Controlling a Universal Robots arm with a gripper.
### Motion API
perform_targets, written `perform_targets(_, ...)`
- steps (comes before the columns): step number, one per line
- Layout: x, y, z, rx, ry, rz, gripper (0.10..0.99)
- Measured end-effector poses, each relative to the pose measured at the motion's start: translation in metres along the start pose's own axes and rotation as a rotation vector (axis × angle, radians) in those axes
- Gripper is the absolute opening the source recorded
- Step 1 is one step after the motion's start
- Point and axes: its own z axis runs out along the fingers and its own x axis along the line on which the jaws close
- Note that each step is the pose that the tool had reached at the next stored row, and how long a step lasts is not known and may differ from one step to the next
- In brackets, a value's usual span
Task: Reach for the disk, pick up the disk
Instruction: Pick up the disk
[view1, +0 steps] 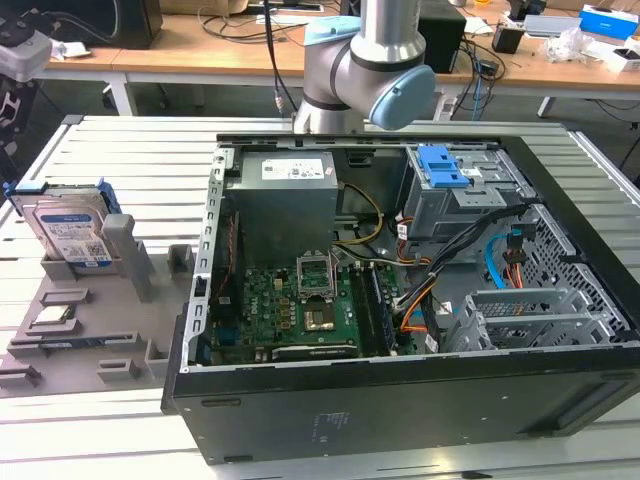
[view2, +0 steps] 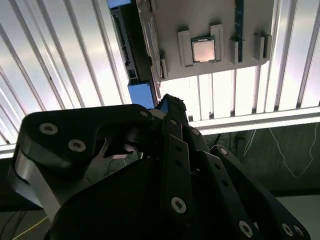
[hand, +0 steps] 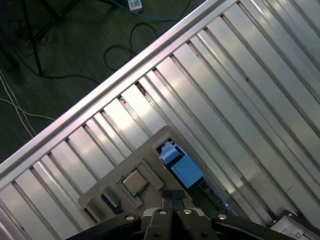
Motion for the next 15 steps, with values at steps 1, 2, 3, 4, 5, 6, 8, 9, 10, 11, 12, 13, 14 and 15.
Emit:
perform_targets(1,0.0000,0.0000,0.0000,0.000,0.0007,-0.020,0.106)
perform_targets(2,0.0000,0.0000,0.0000,0.000,0.0012,-0.033,0.106)
perform_targets(3,0.0000,0.0000,0.0000,0.000,0.0017,-0.043,0.106)
perform_targets(4,0.0000,0.0000,0.0000,0.000,0.0027,-0.069,0.106)
perform_targets(5,0.0000,0.0000,0.0000,0.000,0.0035,-0.090,0.106)
perform_targets(6,0.0000,0.0000,0.0000,0.000,0.0041,-0.106,0.106)
perform_targets(8,0.0000,0.0000,0.0000,0.000,0.0051,-0.132,0.106)
perform_targets(9,0.0000,0.0000,0.0000,0.000,0.0058,-0.151,0.106)
perform_targets(10,0.0000,0.0000,0.0000,0.000,0.0063,-0.164,0.106)
perform_targets(11,0.0000,0.0000,0.0000,0.000,0.0069,-0.180,0.106)
perform_targets(12,0.0000,0.0000,0.0000,0.000,0.0077,-0.201,0.106)
perform_targets(13,0.0000,0.0000,0.0000,0.000,0.0084,-0.220,0.106)
perform_targets(14,0.0000,0.0000,0.0000,0.000,0.0091,-0.238,0.106)
perform_targets(15,0.0000,0.0000,0.0000,0.000,0.0097,-0.253,0.106)
